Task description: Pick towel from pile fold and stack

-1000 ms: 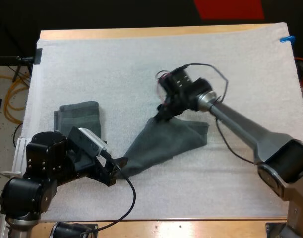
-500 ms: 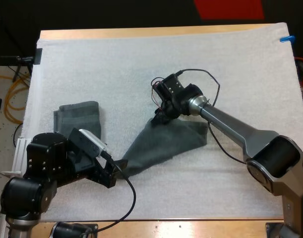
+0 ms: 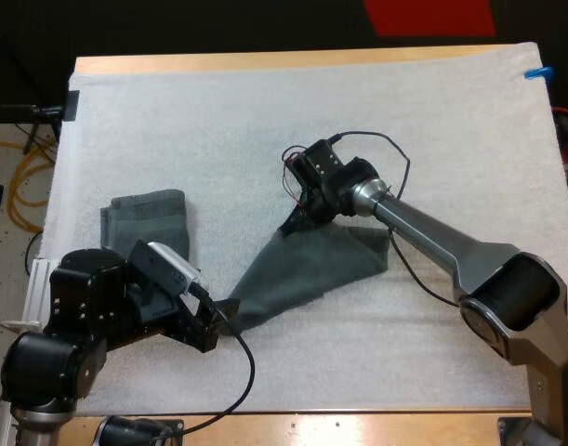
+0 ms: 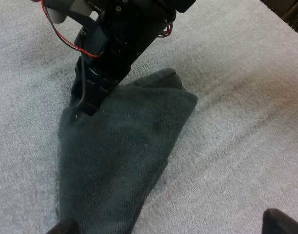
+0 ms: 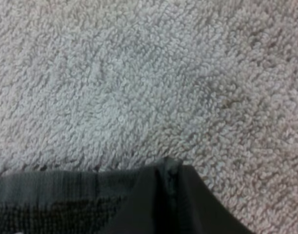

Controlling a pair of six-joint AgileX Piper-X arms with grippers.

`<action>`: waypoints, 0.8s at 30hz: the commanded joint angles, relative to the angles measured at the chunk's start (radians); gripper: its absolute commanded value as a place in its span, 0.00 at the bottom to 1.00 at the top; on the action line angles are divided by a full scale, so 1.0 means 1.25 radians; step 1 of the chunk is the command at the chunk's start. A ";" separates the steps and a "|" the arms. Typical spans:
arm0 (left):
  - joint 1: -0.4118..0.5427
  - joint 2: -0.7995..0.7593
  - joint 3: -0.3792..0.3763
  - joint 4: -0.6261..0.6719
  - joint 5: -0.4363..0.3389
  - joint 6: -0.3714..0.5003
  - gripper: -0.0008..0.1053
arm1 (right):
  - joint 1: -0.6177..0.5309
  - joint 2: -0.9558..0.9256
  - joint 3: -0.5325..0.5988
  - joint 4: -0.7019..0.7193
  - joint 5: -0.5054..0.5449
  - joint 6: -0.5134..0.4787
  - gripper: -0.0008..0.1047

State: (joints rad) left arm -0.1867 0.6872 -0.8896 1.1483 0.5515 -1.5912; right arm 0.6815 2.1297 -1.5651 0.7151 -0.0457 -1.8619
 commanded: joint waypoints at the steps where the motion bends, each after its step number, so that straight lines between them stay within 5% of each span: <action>1: -0.004 -0.001 -0.004 0.000 -0.001 0.002 0.67 | -0.003 -0.004 -0.005 0.001 0.009 -0.001 0.01; 13: -0.004 -0.001 -0.004 -0.007 -0.001 0.002 0.67 | -0.024 -0.145 -0.005 -0.105 0.211 -0.131 0.01; 24: -0.004 -0.001 -0.004 -0.007 -0.001 0.002 0.67 | -0.198 -0.296 -0.029 -0.122 0.301 -0.168 0.01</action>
State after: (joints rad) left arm -0.1867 0.6872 -0.8896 1.1463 0.5515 -1.5912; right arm 0.4548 1.7935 -1.5807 0.5720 0.3153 -2.0588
